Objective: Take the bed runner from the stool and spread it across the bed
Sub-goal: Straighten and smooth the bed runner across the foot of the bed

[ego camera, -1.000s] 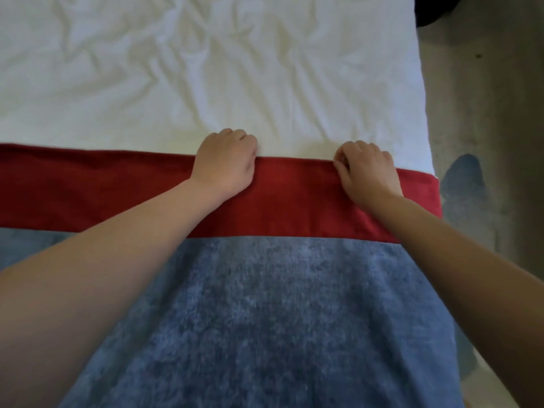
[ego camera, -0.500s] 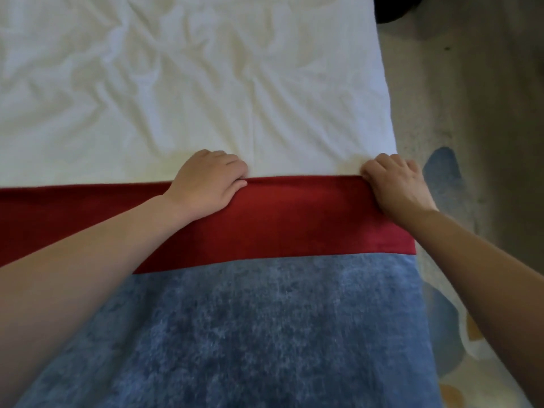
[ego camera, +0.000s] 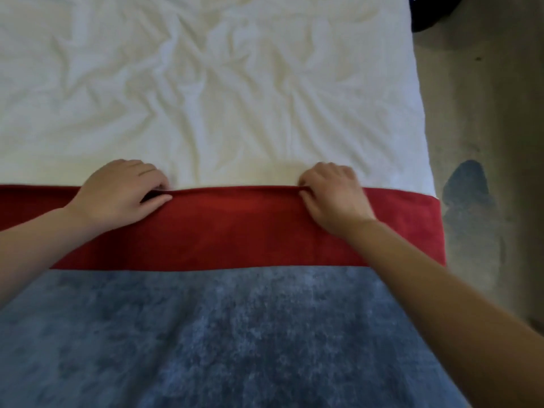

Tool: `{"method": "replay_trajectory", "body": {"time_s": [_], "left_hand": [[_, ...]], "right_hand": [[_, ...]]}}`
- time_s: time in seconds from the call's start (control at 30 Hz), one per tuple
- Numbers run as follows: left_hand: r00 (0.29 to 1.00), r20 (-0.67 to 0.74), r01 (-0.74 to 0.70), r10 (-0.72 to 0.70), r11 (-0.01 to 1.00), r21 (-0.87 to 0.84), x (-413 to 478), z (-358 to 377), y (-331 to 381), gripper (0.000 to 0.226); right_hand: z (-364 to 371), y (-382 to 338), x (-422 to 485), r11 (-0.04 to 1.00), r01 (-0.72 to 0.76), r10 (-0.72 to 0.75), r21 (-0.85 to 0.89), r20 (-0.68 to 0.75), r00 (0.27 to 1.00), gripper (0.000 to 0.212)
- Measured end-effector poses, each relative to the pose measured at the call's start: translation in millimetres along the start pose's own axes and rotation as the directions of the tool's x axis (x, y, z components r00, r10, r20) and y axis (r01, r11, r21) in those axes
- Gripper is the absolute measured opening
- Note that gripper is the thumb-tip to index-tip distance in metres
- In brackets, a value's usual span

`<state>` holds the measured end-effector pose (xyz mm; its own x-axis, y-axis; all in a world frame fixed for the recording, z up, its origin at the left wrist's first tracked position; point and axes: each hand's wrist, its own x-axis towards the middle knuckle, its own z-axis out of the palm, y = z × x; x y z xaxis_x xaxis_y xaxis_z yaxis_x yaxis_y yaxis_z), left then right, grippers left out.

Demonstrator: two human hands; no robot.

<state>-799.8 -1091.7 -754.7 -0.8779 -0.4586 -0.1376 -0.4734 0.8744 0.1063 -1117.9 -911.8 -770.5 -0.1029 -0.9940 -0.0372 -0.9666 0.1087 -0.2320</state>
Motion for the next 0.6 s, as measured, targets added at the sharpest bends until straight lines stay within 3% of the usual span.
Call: {"method": "replay_trajectory", "body": {"time_s": [0.1, 0.27, 0.43, 0.5, 0.6], "left_hand": [[1.0, -0.007, 0.024, -0.024, 1.0, 0.011, -23, -1, -27, 0.042], [0.993, -0.079, 0.089, -0.091, 0.996, -0.032, -43, 0, -55, 0.019], [0.998, -0.065, 0.012, -0.014, 1.0, -0.021, -59, 4, -84, 0.037], [0.992, -0.113, 0.06, -0.064, 0.997, -0.038, -51, 8, -89, 0.034], [0.979, -0.1, 0.17, -0.178, 0.982, -0.08, -36, 14, -93, 0.026]], "right_hand": [[23, -71, 30, 0.992, 0.113, -0.111, 0.059, -0.034, 0.993, 0.018], [39, -140, 60, 0.993, 0.076, -0.072, 0.09, -0.049, 0.996, 0.021], [39, -153, 70, 0.998, 0.064, -0.064, 0.001, 0.019, 0.998, 0.015], [43, -154, 77, 0.998, -0.011, 0.013, -0.069, 0.039, 0.999, 0.017], [53, -166, 84, 0.969, -0.236, 0.238, -0.07, 0.026, 0.971, 0.02]]}}
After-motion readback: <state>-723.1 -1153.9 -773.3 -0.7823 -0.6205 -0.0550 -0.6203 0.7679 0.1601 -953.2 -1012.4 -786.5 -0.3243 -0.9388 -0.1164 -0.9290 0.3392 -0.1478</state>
